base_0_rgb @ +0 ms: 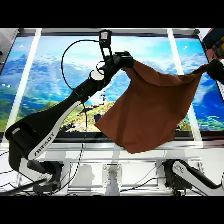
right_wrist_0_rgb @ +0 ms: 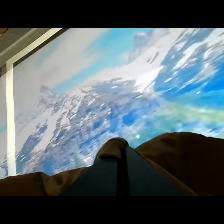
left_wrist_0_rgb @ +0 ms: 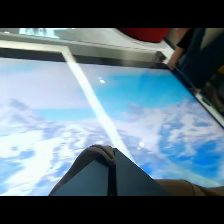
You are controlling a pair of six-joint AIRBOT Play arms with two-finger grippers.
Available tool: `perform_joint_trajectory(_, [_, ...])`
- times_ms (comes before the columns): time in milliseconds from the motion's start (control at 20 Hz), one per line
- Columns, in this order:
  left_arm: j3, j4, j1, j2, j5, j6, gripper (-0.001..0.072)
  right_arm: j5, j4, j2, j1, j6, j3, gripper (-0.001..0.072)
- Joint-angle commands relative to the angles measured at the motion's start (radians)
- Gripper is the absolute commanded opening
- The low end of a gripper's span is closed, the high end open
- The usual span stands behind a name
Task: Fold the clothes and pants, and hang the long-sleeved shirts on hangers.
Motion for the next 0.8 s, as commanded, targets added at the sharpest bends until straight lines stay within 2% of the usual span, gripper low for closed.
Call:
perform_joint_trajectory(0, [0.003,-0.003,0.008,-0.021,0.068,0.000,0.0023,-0.086,-0.004,-0.108,0.001,0.000,-0.011,0.0017])
perform_joint_trajectory(50, [0.003,-0.003,0.013,-0.021,0.067,0.000,0.0122,-0.093,-0.005,-0.115,0.001,0.000,-0.011,0.0017])
perform_joint_trajectory(100, [0.003,-0.003,0.014,-0.021,0.067,0.001,0.0504,-0.097,-0.005,-0.116,0.000,0.000,-0.011,0.0017])
perform_joint_trajectory(150, [0.003,-0.006,0.014,-0.021,0.065,0.001,0.0707,-0.097,-0.005,-0.115,0.000,0.000,-0.010,0.0017])
perform_joint_trajectory(400, [0.002,-0.006,0.029,0.021,0.004,0.001,0.0720,-0.103,-0.053,-0.115,0.000,-0.002,-0.008,0.0017])
perform_joint_trajectory(550, [0.001,-0.006,0.047,0.085,-0.049,0.001,0.0716,-0.100,-0.175,-0.115,0.000,0.002,-0.008,0.0017])
perform_joint_trajectory(600, [0.001,-0.006,0.053,0.104,-0.079,0.001,0.0709,-0.097,-0.232,-0.115,-0.001,0.034,-0.008,0.0017])
perform_joint_trajectory(750, [0.000,-0.006,0.088,0.136,-0.200,0.000,0.0708,-0.084,-0.435,-0.115,-0.010,0.236,-0.008,0.0017])
